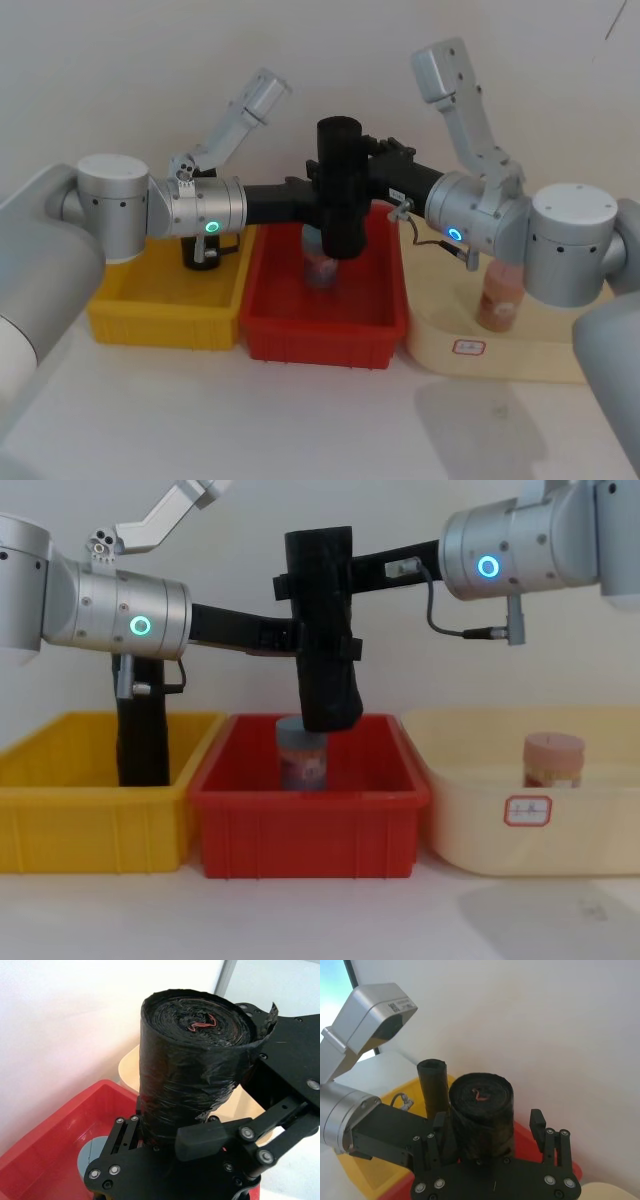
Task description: Pick up the garbage bag with the one hand and transfer it to the other hand.
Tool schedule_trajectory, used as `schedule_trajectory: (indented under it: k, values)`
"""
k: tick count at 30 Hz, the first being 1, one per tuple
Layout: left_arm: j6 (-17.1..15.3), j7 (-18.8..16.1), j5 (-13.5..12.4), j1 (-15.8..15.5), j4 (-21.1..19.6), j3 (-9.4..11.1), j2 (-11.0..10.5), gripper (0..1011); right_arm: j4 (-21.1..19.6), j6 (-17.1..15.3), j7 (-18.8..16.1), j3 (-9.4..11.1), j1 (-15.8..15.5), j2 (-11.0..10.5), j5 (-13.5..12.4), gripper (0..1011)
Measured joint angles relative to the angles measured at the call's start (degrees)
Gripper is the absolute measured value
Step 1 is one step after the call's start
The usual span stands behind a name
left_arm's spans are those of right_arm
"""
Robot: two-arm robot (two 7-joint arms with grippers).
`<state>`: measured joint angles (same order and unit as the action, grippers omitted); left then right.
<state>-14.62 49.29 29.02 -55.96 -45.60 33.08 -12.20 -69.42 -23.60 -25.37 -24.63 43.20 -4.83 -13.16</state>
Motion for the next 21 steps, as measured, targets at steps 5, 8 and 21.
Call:
schedule_trajectory:
  k: [5,8,21]
  values:
    - [0.0,0.0,0.0,0.0,0.0,0.0,0.0,419,1.5,1.0,0.0,-0.4,0.8,0.6,-0.2,1001]
    - [0.0,0.0,0.0,0.0,0.0,0.0,0.0,419,2.2,1.4,0.0,-0.6,1.1,0.9,-0.4,1000]
    - [0.0,0.0,0.0,0.0,0.0,0.0,0.0,419,4.7,2.7,0.2,-1.5,2.3,1.8,-0.6,1001]
